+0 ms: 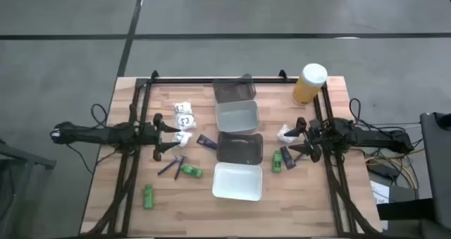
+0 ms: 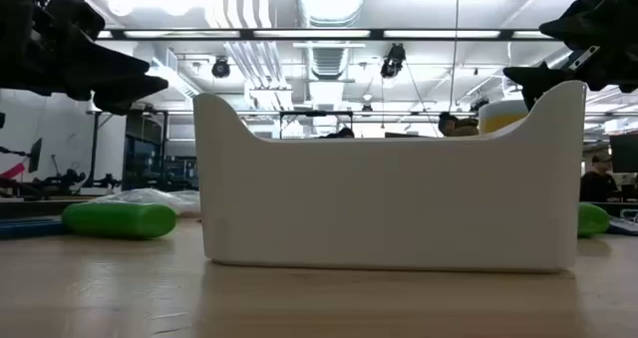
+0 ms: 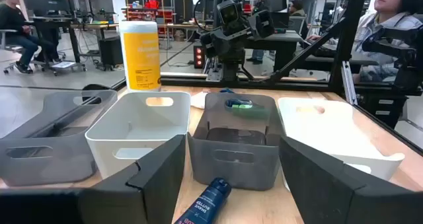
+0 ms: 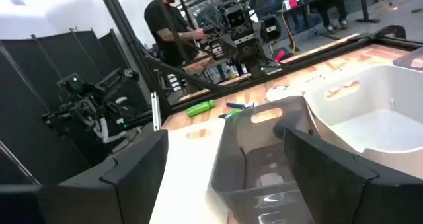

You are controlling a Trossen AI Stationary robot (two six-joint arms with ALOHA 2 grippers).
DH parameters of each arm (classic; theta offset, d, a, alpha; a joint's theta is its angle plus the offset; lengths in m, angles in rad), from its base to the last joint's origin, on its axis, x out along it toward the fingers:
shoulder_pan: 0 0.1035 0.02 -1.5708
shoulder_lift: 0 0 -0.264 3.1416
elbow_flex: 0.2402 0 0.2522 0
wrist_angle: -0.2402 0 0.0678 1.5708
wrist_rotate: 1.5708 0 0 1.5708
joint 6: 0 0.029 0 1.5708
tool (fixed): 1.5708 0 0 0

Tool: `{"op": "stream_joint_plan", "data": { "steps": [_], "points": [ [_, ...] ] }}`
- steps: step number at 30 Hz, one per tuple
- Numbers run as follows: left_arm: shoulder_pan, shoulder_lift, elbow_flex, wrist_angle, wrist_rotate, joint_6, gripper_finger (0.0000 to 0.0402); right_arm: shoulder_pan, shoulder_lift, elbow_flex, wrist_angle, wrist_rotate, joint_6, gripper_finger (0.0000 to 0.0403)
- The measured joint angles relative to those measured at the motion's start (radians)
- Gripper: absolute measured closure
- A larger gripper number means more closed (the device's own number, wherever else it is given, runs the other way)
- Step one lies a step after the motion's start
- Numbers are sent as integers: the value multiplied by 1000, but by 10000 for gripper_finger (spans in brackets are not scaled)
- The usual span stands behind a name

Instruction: Pick & Place Travel size toiletries

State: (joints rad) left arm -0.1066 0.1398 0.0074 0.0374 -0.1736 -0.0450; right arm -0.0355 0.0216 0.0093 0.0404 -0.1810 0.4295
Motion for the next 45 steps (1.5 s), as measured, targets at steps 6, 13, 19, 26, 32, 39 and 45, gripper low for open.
{"op": "stream_joint_plan", "data": {
  "steps": [6, 13, 19, 26, 32, 39, 45],
  "points": [
    [0, 0, 0, 0, 0, 0, 152, 0, 0, 0, 0, 10, -44, 125],
    [0, 0, 0, 0, 0, 0, 152, 0, 1, 0, -7, 30, -44, 138],
    [0, 0, 0, 0, 0, 0, 152, 0, 1, 0, -7, 30, -37, 148],
    [0, 0, 0, 0, 0, 0, 152, 0, 44, 27, -47, 26, -24, 157],
    [0, 0, 0, 0, 0, 0, 152, 0, 165, 177, -205, 26, -50, 155],
    [0, 0, 0, 0, 0, 0, 152, 13, 379, 348, -357, 26, -75, 144],
    [0, 0, 0, 0, 0, 0, 152, 83, 568, 478, -467, 25, -90, 149]
  ]
}}
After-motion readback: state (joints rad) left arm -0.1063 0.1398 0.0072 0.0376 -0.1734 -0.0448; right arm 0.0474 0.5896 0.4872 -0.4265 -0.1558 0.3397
